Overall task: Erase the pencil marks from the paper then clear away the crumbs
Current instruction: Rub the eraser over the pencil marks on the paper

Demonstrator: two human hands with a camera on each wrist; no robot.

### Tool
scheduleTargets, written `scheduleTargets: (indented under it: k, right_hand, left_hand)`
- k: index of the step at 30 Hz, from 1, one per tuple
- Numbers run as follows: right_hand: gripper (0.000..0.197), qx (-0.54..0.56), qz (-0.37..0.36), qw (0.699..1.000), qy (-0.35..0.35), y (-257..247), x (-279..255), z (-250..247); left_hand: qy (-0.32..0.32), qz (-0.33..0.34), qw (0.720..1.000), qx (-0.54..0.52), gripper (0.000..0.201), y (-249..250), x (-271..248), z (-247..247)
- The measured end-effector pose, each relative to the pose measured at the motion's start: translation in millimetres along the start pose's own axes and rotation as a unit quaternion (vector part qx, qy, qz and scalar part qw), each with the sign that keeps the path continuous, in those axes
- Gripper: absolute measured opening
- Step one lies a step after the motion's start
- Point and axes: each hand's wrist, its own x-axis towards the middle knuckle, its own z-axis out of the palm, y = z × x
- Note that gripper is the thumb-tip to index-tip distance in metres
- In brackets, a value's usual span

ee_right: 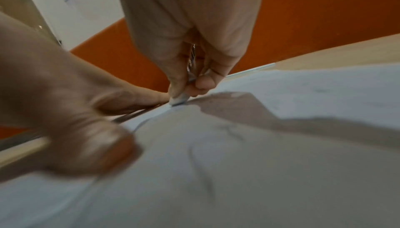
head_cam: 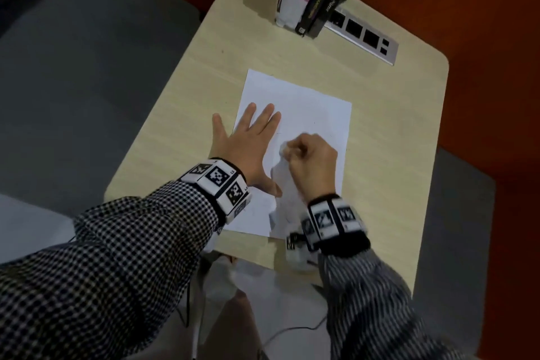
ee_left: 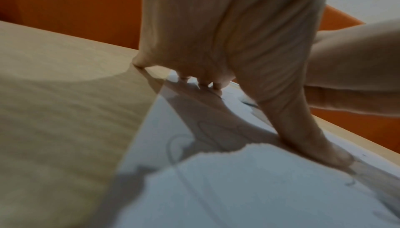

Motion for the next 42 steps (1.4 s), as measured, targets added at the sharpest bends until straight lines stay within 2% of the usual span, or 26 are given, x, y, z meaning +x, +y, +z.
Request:
scheduleTargets:
  k: [3, 8, 11, 14, 20, 23, 26, 32, 34, 38, 42]
  right_hand:
    - [0.005, -0.007, -0.008, 1.000, 0.004, -5.0, 22.5, 2.0]
    - [0.015, -0.006, 0.003, 1.000, 0.009, 10.3, -41.9, -2.6]
    - [0.007, -0.012, -0.019, 1.000, -0.007, -1.4, -11.0, -3.2]
    - [0.008, -0.016, -0.021, 1.000, -0.003, -10.9, 31.7, 1.6]
    - [0.016, -0.003, 0.002, 1.000, 0.003, 10.1, -43.2, -2.5]
    - [0.007, -0.011, -0.011, 1.000, 0.002, 0.6, -6.9, -0.5]
    - [0.009, -0.024, -0.029, 0.999, -0.001, -9.0, 27.5, 2.3]
    - [0.013, -0.032, -0.035, 0.999, -0.008, 7.0, -32.2, 0.3]
    - [0.009, -0.022, -0.032, 0.999, -0.009, 0.5, -14.6, 0.1]
    - [0.013, -0.003, -0.033, 0.999, -0.006, -12.0, 20.0, 3.9]
    - [0.014, 0.000, -0.012, 1.000, -0.011, 6.5, -36.1, 1.6]
  left_hand:
    - [-0.003, 0.001, 1.000, -0.004, 0.145, 0.5, -1.3, -3.0]
    - [-0.010, -0.001, 1.000, 0.007, 0.146, 1.0, -1.5, -3.5]
    - [-0.014, -0.001, 1.000, 0.007, 0.146, 2.4, -1.8, -4.1]
    - [-0.011, 0.000, 1.000, 0.006, 0.146, 2.0, -2.5, -4.9]
    - [-0.011, -0.002, 1.000, 0.005, 0.145, 0.4, -2.3, -3.8]
    - [-0.013, 0.001, 1.000, -0.001, 0.146, 1.4, -1.7, -3.3]
    - [-0.006, -0.002, 1.000, -0.001, 0.145, 1.1, -1.3, -3.7]
    - [-0.006, -0.005, 1.000, -0.008, 0.146, 1.0, -0.8, -3.2]
    - [-0.007, -0.005, 1.000, -0.010, 0.146, 1.9, -0.3, -3.9]
    - [-0.002, -0.005, 1.000, -0.014, 0.147, 2.2, 0.9, -4.5]
    - [-0.006, -0.006, 1.000, -0.009, 0.146, 0.7, 1.5, -3.5]
